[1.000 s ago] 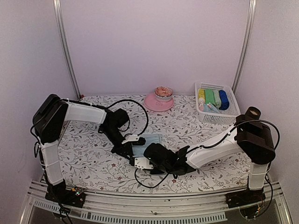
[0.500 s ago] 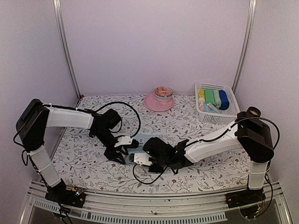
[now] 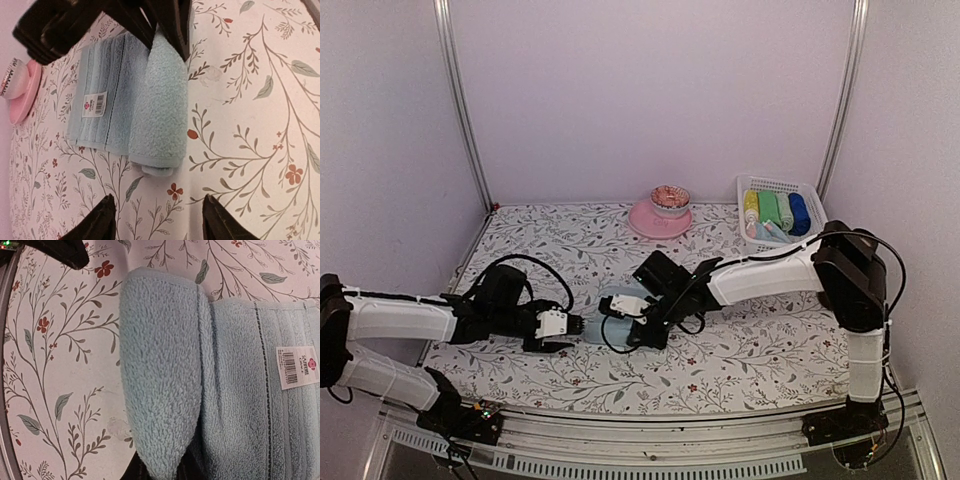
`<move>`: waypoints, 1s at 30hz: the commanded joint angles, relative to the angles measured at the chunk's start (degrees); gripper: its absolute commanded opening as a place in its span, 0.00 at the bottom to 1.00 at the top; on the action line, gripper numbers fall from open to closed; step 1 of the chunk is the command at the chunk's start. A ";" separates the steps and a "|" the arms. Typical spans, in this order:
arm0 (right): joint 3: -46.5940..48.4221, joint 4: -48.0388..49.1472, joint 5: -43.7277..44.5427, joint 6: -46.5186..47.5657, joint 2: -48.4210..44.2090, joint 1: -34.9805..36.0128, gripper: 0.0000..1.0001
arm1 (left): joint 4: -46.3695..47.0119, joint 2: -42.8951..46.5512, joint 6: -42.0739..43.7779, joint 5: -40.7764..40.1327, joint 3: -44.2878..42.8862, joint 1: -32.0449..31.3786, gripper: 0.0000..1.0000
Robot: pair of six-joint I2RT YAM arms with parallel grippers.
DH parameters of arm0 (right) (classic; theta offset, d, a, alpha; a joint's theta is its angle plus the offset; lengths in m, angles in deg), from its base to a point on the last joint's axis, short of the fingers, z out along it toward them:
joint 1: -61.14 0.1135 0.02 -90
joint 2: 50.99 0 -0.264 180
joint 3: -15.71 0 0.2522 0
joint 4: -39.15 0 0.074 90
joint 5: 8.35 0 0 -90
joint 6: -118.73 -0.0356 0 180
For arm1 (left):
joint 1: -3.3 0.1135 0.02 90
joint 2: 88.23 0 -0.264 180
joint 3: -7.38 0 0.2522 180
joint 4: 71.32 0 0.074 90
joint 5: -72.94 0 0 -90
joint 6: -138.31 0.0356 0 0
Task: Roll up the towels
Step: Roll the towel at the center of the board.
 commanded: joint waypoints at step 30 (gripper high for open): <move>8.47 -11.00 -32.71 -10.85 13.22 -6.38 0.16 | 36.01 -8.16 9.09 -19.00 11.19 -19.65 0.48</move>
